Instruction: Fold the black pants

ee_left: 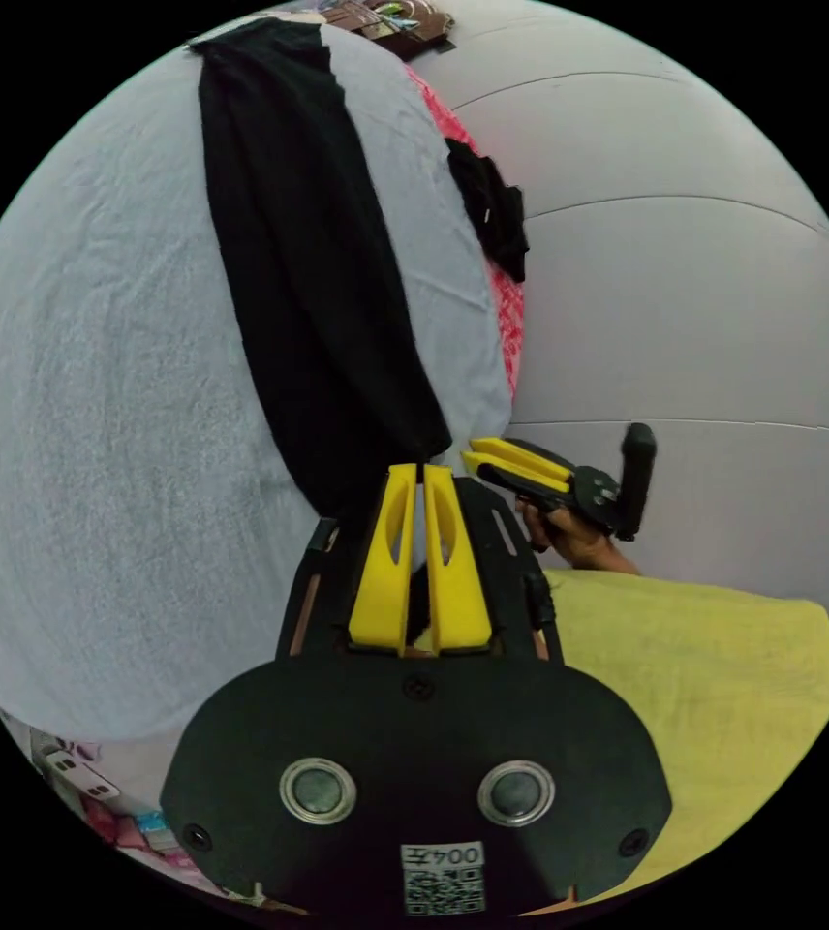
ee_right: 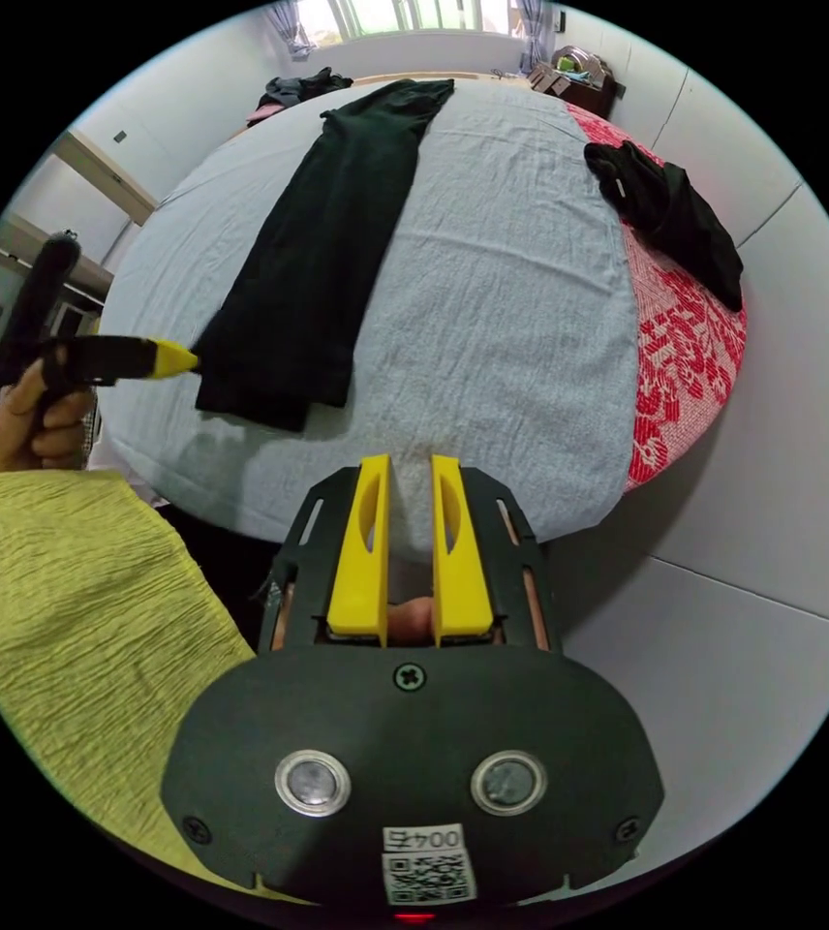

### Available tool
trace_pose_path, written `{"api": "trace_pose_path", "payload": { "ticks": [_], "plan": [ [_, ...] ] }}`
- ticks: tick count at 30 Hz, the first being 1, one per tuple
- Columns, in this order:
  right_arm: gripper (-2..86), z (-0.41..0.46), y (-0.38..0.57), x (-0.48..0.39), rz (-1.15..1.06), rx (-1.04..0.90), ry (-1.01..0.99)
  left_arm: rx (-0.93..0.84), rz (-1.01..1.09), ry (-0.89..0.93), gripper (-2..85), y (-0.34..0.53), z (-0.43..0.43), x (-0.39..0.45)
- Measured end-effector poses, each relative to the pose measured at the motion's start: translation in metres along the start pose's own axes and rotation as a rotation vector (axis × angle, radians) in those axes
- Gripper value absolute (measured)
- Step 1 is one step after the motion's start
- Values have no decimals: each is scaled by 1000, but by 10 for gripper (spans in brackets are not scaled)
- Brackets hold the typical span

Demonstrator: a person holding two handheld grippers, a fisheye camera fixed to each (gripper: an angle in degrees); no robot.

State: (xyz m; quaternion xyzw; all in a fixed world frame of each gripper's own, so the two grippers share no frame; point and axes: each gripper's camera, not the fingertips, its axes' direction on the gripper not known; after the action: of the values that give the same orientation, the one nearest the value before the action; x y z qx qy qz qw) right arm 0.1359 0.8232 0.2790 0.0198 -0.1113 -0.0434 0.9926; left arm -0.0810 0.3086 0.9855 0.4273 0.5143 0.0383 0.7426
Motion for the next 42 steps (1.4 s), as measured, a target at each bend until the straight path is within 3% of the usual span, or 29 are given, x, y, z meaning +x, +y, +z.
{"api": "trace_pose_path", "payload": {
  "ticks": [5,9,13,17,26,42],
  "plan": [
    [61,-14,2,29,5,-11,-7,70,-7,-77,13,23,-30,-6],
    [59,-25,3,55,34,-6,-81,75,-192,64,12,39,-23,-65],
    [57,-50,4,77,39,92,-333,96,-250,200,12,45,-27,-87],
    [61,-42,-5,96,88,62,-579,108,-321,319,14,48,-35,-110],
    [76,-38,-29,84,-32,11,-408,94,-323,284,14,55,-46,-134],
    [60,-33,-54,111,55,-13,-431,51,-321,316,13,60,-55,-157]
  ]
}}
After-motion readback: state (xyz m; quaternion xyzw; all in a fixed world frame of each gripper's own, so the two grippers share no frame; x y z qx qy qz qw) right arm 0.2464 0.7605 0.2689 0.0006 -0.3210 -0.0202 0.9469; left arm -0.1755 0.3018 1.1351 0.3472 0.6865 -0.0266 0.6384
